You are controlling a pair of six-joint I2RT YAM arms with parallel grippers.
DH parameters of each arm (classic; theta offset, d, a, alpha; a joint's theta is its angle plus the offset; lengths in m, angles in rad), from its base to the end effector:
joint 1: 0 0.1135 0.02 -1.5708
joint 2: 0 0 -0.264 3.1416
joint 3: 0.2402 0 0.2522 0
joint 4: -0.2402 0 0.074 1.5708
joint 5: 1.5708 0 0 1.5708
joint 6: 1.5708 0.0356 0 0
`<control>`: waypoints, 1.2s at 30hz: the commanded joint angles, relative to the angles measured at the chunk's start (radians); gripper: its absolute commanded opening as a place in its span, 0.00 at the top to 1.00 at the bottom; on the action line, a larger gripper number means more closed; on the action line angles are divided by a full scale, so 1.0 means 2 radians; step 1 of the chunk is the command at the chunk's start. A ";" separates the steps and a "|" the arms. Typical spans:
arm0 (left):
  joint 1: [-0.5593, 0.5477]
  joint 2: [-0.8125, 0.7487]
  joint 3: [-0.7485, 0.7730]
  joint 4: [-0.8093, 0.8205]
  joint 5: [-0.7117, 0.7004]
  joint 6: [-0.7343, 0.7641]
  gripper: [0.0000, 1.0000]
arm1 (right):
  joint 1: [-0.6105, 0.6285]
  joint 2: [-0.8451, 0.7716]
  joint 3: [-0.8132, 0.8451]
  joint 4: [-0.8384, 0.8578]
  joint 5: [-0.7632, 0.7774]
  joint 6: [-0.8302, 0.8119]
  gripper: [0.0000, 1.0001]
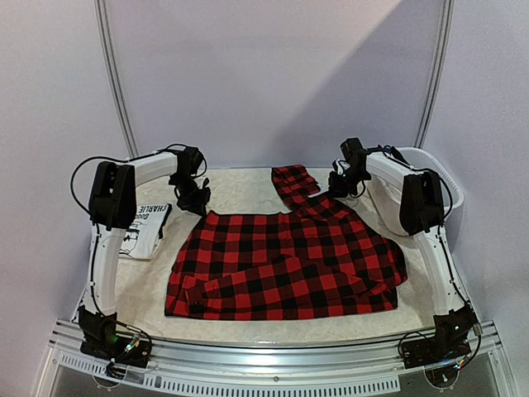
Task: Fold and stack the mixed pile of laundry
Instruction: Pick up the 1/3-folded shirt from the center of the board.
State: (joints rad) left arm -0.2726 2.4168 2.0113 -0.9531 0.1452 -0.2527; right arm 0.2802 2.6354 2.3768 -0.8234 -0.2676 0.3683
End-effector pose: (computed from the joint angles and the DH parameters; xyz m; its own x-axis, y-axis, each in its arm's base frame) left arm 0.4699 -0.1367 0.1403 -0.9855 0.0186 -0.1686 0.0510 0.9805 -0.1896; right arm 0.5297 0.1622 0.1412 -0.9305 0.0935 -0.3540 -0.0547 0.9205 0.3868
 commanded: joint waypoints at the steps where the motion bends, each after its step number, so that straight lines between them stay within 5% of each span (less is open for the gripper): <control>1: 0.002 -0.029 -0.025 0.011 0.008 0.011 1.00 | -0.005 -0.035 -0.014 0.002 0.008 -0.022 1.00; 36: 0.003 -0.282 -0.269 0.081 0.025 0.050 1.00 | 0.037 -0.341 -0.311 0.037 0.051 -0.097 1.00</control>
State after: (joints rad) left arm -0.2726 1.9057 1.5074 -0.7994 0.1791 -0.1692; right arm 0.3435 2.0254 1.7962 -0.7677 -0.2100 0.1772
